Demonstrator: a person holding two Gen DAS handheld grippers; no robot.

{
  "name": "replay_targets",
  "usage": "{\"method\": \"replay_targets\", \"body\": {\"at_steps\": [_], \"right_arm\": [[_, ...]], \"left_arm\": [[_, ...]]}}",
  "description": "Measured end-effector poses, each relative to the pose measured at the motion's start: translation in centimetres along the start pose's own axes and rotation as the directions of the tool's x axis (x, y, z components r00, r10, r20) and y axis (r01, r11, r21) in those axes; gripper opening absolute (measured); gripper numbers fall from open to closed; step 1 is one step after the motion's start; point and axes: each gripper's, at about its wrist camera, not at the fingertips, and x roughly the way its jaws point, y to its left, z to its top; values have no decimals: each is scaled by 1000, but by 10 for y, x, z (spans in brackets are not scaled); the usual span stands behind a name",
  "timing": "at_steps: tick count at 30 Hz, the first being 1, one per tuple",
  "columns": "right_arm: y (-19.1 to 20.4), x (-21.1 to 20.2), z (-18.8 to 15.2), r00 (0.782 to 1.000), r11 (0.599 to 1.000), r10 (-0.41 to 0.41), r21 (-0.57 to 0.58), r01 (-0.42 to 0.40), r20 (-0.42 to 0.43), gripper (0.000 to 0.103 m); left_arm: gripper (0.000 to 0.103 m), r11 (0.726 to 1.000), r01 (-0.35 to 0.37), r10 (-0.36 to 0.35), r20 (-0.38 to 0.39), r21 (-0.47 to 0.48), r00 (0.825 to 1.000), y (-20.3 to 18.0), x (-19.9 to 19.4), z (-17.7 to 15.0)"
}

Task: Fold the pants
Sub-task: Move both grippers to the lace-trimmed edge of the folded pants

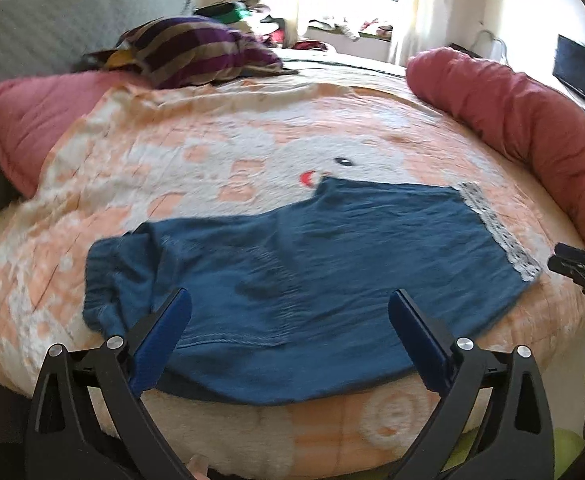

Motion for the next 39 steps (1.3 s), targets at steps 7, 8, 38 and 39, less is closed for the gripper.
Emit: {"method": "replay_targets", "body": {"at_steps": [7,8,38,39], "right_arm": [[-6,-4,-6,1000,999,24,32,-25,16,80],[-6,-2,-7,999,999,35,38,-36,13,81],[-20,48,-21,995,977,94,195,-84,-41,57],[-18,49,-20,994,977,99,194,-90,-40,57]], "left_arm": [[98,996,61,-61,-8,60,998,-38,7,25],[98,995,67,-67,-9,68,998,-43,9,28],[94,852,358,-268,-269,382,925,-198,220,125],[82,848,375,-282,-280,374,918,-198,225,125]]}}
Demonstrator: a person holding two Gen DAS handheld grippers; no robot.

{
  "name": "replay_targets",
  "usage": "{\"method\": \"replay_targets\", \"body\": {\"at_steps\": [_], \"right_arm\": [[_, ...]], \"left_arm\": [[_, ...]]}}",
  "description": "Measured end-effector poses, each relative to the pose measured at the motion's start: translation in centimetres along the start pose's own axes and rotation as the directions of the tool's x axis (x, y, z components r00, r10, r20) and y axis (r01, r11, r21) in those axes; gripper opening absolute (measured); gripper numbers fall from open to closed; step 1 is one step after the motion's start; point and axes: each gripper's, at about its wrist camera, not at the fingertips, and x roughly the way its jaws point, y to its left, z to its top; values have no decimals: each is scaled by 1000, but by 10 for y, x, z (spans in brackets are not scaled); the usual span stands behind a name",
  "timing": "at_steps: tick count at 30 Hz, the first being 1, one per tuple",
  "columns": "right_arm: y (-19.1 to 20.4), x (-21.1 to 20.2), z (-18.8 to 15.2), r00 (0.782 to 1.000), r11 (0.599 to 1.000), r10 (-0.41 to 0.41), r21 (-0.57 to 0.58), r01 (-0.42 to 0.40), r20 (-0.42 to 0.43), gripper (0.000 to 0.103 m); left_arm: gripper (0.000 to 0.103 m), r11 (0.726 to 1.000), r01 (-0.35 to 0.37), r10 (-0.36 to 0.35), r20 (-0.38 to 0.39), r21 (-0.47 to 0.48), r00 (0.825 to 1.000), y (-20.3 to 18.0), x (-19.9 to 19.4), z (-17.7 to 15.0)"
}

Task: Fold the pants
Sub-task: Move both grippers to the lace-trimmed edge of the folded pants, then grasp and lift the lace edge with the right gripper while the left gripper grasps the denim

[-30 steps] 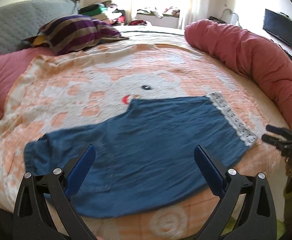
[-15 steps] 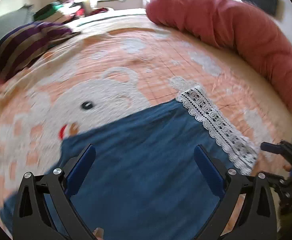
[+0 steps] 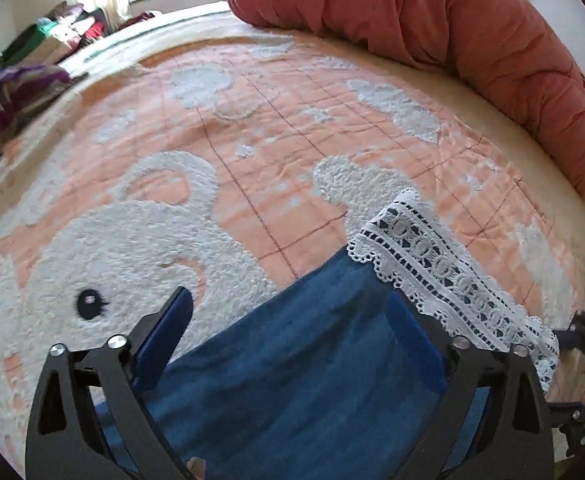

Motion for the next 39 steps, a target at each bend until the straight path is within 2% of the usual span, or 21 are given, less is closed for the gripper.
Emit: {"method": "replay_targets", "body": {"at_steps": [2,5,7,8,9,10,11,12,13,15,17,20,23,27,32,36,39], "right_arm": [[1,1,0,1000,1000,17,0,-17,2,57],[-3,7,2,999,998,53,32,-53,0,57],[-3,11,3,997,996,80,39,-80,3,56],[-2,12,4,996,995,88,37,-88,1,49],[0,13,5,994,993,110,30,-110,0,45],[1,15,5,991,990,137,30,-137,-4,36],[3,17,5,988,988,154,29,-154,-5,36],[5,19,5,987,987,159,26,-159,2,34],[5,21,5,986,985,170,29,-170,1,31],[8,23,6,982,981,188,38,-189,7,29],[13,21,8,979,979,202,23,-202,12,27],[26,12,13,977,977,212,-25,-212,28,27],[39,4,17,975,974,219,-72,-216,40,27],[66,-7,25,967,957,252,-163,-241,47,27],[110,-9,31,955,918,297,-283,-279,24,27],[155,10,30,949,875,311,-377,-303,-42,27],[187,29,24,954,843,281,-449,-296,-101,27]], "left_arm": [[72,998,50,-51,-24,-22,998,3,11,1],[72,988,138,-140,-34,-65,990,6,21,-1],[72,985,164,-166,-25,-61,986,1,24,-3],[72,987,153,-155,-30,-52,987,-2,25,-4],[67,989,140,-142,-41,-46,989,-5,28,-3],[63,990,133,-135,-48,-46,990,-7,30,-3],[49,990,134,-137,-49,-47,989,-9,29,-3],[29,985,163,-166,-55,-53,985,-12,29,-2],[24,984,169,-172,-55,-55,984,-16,28,-2],[17,990,136,-138,-66,-32,988,-24,27,-4],[14,992,126,-127,-53,-30,990,-26,25,-6],[11,984,160,-161,-9,-74,987,-17,18,-10],[10,971,208,-202,63,-120,977,-8,-1,-14],[10,958,233,-209,149,-166,966,9,-33,-22],[10,956,189,-144,200,-224,969,43,-73,-45],[11,946,155,-96,209,-283,973,70,-88,-68],[16,934,76,-11,186,-349,982,94,-92,-93]]}}
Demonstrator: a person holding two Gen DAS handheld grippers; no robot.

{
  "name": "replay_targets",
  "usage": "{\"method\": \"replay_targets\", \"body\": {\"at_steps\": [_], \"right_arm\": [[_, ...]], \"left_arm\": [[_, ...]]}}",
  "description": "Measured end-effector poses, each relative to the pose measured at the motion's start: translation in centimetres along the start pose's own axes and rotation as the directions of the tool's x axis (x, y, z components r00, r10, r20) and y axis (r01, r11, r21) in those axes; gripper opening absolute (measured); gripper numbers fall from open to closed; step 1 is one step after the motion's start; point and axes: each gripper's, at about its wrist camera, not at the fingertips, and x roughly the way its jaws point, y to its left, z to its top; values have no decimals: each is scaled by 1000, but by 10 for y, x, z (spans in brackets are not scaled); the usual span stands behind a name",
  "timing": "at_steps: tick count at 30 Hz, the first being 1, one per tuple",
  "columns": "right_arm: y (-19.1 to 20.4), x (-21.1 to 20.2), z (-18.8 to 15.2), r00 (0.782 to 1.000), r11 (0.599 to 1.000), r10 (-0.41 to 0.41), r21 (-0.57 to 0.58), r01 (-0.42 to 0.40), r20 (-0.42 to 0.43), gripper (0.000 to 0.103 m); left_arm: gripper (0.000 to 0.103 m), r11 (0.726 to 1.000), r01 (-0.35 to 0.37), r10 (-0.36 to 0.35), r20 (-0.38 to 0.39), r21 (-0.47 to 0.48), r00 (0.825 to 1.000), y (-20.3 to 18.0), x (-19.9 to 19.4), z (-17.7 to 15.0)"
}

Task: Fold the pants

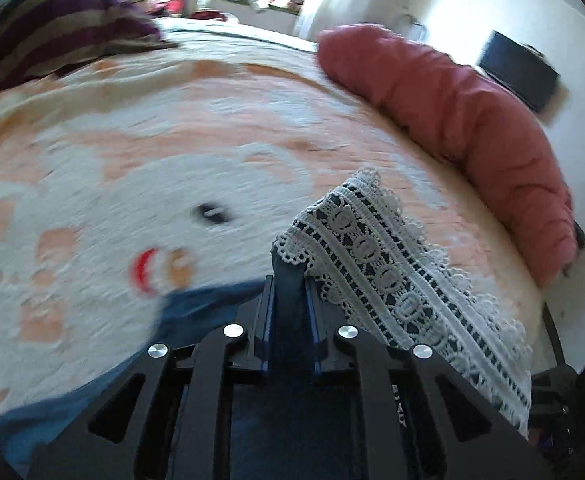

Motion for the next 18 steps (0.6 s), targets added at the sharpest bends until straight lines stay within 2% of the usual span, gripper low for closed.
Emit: {"method": "replay_targets", "body": {"at_steps": [2,4,5,8,12,14,15,18], "right_arm": [[15,15,2,999,999,-1,-52,-1,-36,27],[36,33,4,997,991,-31,-134,20,-75,28],[42,37,3,996,987,-34,-156,21,-81,30],[63,46,1,994,977,7,-211,-31,-113,33],[92,42,-2,989,950,75,-292,-109,-127,37],[101,33,-1,989,943,91,-308,-124,-119,43],[100,28,-1,990,944,90,-308,-121,-112,44],[91,15,-3,995,950,46,-303,-72,-92,47]], "left_arm": [[16,997,-71,71,8,-37,997,20,-11,-10],[18,991,-79,84,38,-109,996,40,-32,-20],[23,986,-84,93,55,-142,994,49,-41,-24],[33,959,-92,125,106,-269,986,84,-75,-44],[38,922,-50,111,139,-385,984,116,-103,-69],[41,915,-34,101,148,-402,984,119,-108,-77],[46,915,-29,96,148,-403,984,119,-110,-80],[52,924,-13,74,144,-381,987,110,-107,-82]]}}
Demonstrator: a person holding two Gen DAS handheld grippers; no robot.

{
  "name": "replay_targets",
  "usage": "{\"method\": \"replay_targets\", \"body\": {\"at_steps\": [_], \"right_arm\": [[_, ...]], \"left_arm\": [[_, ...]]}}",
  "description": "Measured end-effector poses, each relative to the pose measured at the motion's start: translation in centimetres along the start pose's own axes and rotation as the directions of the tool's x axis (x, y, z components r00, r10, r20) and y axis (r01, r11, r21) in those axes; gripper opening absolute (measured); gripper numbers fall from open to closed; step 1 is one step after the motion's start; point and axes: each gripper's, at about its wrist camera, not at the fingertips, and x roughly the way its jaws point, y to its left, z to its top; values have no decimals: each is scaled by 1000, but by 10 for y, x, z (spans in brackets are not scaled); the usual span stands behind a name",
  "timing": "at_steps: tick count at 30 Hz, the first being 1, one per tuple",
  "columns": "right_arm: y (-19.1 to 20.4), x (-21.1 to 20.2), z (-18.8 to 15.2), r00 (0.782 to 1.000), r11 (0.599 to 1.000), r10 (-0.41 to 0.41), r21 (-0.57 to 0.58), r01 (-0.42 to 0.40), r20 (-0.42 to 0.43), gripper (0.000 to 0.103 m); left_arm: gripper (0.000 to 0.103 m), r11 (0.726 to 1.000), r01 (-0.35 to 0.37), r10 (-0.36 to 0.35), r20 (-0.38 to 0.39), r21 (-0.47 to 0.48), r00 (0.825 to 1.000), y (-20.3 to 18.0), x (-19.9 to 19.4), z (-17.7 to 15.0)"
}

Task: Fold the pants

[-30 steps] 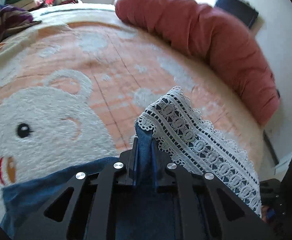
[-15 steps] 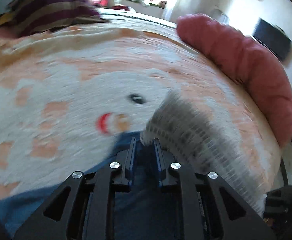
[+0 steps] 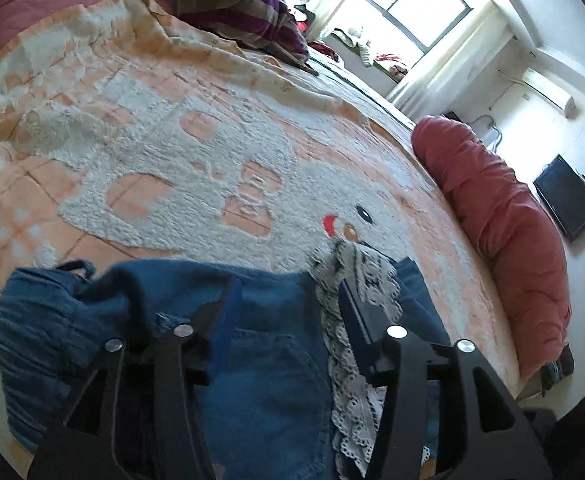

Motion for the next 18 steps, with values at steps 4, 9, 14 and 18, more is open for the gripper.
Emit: {"method": "replay_targets", "body": {"at_steps": [4,9,14,18], "right_arm": [[-9,-3,-15,997,998,-69,-12,69,-33,47],[-4,14,-21,994,995,-85,-53,81,-68,44],[9,38,-11,994,993,-71,-100,62,-89,44],[4,58,-8,992,998,-55,-31,52,-114,36]], "left_arm": [[53,999,19,-18,-32,40,999,-16,10,-6],[60,998,25,-21,-88,53,996,-29,32,-2],[65,999,36,-34,-142,7,989,-31,61,12],[65,1000,21,-20,-177,6,984,-32,75,14]]}}
